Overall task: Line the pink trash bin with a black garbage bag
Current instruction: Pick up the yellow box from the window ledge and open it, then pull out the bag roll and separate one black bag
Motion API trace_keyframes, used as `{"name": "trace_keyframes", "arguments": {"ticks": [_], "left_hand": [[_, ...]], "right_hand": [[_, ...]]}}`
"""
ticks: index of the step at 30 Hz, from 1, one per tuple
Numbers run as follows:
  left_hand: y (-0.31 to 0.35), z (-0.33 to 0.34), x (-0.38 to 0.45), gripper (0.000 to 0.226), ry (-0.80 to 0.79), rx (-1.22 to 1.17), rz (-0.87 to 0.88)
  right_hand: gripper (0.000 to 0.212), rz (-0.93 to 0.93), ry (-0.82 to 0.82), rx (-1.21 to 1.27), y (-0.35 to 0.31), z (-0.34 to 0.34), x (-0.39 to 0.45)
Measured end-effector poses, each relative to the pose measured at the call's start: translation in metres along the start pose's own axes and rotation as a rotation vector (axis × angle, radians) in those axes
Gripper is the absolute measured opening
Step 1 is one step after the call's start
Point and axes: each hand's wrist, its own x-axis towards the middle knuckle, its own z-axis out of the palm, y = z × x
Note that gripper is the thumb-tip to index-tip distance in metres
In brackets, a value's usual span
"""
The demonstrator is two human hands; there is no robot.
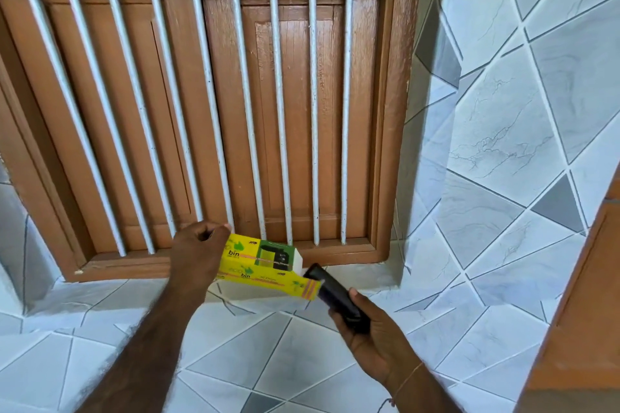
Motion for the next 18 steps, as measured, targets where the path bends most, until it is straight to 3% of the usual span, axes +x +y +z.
{"name": "trace_keyframes", "arguments": {"ticks": [3, 9, 12, 15, 18], "left_hand": [[-0.034, 0.003, 0.007, 0.030, 0.114, -0.056, -0.174], [-0.079, 0.039, 0.009, 0.027, 0.147, 0.106, -0.253], [-0.096, 0.059, 0.012, 0.031, 0.075, 0.183, -0.205], [-0.109, 0.071, 0.014, 0.024, 0.047, 0.300, -0.141], [-0.110, 0.076, 0.017, 0.026, 0.085, 0.430, -0.110]], "right_hand": [[0.038, -0.069, 0.096, 0.045, -0.022, -0.020, 0.001], [0.032, -0.105, 0.067, 0.044, -0.044, -0.027, -0.009], [0.039, -0.113, 0.045, 0.036, -0.049, -0.024, -0.014], [0.066, -0.126, 0.027, 0.037, -0.052, -0.021, -0.016], [0.059, -0.131, 0.018, 0.038, -0.054, -0.017, -0.017]]}}
